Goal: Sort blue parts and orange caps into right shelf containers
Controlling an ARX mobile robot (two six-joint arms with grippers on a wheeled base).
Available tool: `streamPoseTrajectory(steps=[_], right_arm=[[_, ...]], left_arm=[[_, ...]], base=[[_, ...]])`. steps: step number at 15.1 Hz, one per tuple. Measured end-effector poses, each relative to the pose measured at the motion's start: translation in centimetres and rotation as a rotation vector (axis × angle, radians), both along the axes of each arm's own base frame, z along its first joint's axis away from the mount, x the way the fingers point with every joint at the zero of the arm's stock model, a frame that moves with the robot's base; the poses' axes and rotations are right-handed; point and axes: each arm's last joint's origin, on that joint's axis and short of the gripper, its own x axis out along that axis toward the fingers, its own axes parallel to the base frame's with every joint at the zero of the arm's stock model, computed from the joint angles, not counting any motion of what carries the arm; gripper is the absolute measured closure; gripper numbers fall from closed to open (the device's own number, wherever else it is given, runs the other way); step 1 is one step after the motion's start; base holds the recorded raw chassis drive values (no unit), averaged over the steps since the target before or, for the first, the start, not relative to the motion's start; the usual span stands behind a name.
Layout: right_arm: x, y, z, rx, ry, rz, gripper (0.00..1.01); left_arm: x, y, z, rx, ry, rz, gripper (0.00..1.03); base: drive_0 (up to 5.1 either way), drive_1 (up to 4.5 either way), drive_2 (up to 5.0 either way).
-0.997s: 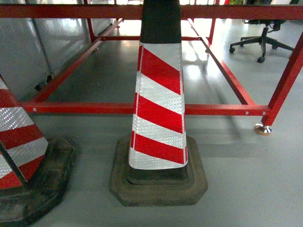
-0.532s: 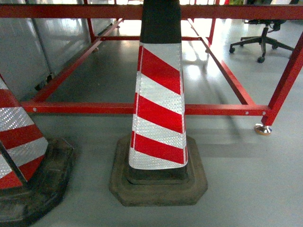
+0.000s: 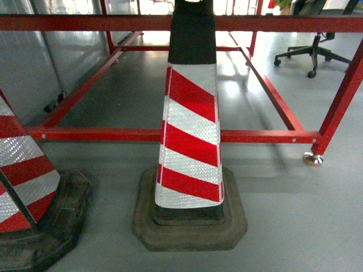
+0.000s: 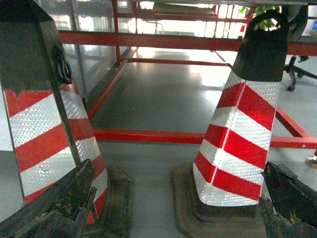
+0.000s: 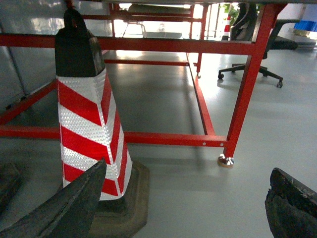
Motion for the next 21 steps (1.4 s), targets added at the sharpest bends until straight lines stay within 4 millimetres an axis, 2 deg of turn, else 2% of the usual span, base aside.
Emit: streamPoseTrajectory(steps=[21], right_arm=[[0.0, 0.0, 0.01, 0.008, -0.002, 0.0, 0.03]], left_arm=[[0.0, 0.0, 0.0, 0.01, 0.0, -0.001, 0.05]], base=[[0.0, 0.0, 0.0]])
